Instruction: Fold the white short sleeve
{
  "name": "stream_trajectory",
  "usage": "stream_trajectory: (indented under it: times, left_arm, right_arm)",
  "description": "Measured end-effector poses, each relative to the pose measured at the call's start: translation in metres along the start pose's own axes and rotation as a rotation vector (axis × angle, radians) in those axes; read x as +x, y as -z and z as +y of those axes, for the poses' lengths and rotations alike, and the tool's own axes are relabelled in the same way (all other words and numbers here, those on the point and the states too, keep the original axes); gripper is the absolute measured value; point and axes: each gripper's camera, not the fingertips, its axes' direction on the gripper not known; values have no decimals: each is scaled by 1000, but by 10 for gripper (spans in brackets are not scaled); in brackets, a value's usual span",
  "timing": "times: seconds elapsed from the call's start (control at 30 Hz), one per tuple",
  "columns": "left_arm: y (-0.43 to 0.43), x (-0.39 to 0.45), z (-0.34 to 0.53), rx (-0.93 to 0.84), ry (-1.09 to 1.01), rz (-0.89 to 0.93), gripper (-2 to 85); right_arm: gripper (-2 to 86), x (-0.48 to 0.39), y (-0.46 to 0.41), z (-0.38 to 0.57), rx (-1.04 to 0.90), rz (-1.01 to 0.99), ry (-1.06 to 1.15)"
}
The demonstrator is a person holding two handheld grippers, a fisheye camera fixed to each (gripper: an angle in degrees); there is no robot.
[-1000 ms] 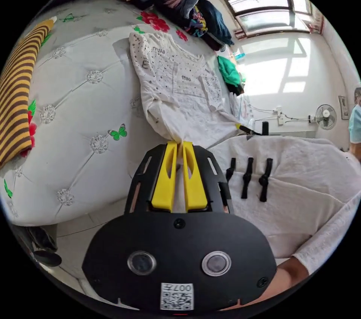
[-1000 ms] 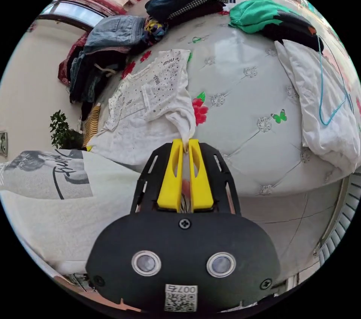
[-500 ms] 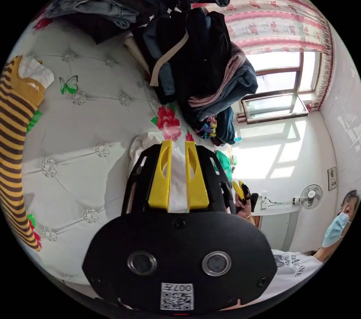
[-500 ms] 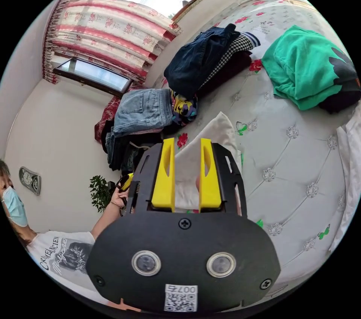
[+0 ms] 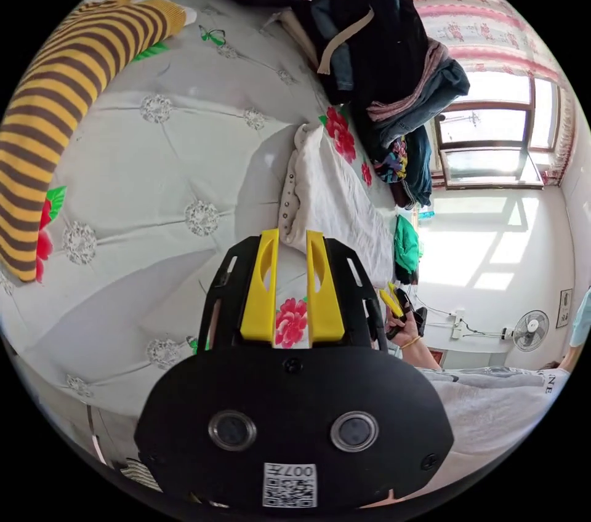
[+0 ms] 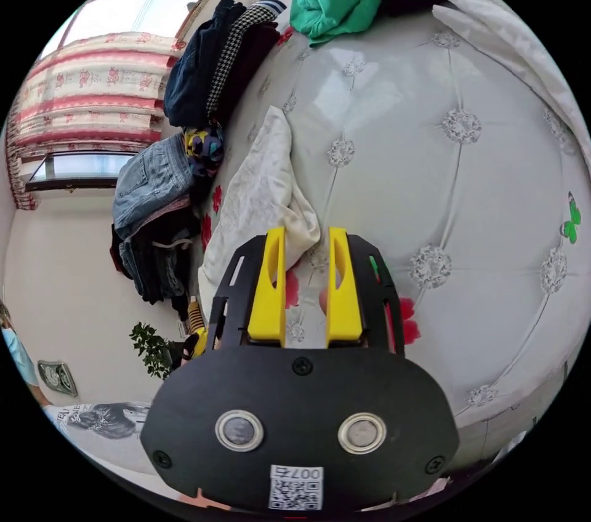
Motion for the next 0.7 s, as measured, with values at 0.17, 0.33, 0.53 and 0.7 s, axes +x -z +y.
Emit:
stream_trajectory:
  times: [0.17,0.33,0.53,0.7]
  left_arm:
    - [-8,-10,-6,13,51,88,71]
    - [-12,-13,-14,10,43,100,74]
    - [0,-28,-15,44,43,121,84]
    - [1,-49,-8,52,87,179,98]
  right_arm:
    - [35,-30,-24,-27,-46,-11,42]
    - [10,-179,-46,-10,-96,-30,585]
    - [19,-304,-126,100,-372,-207,1064]
    - [41,-291,-196,120,-576,-182,923]
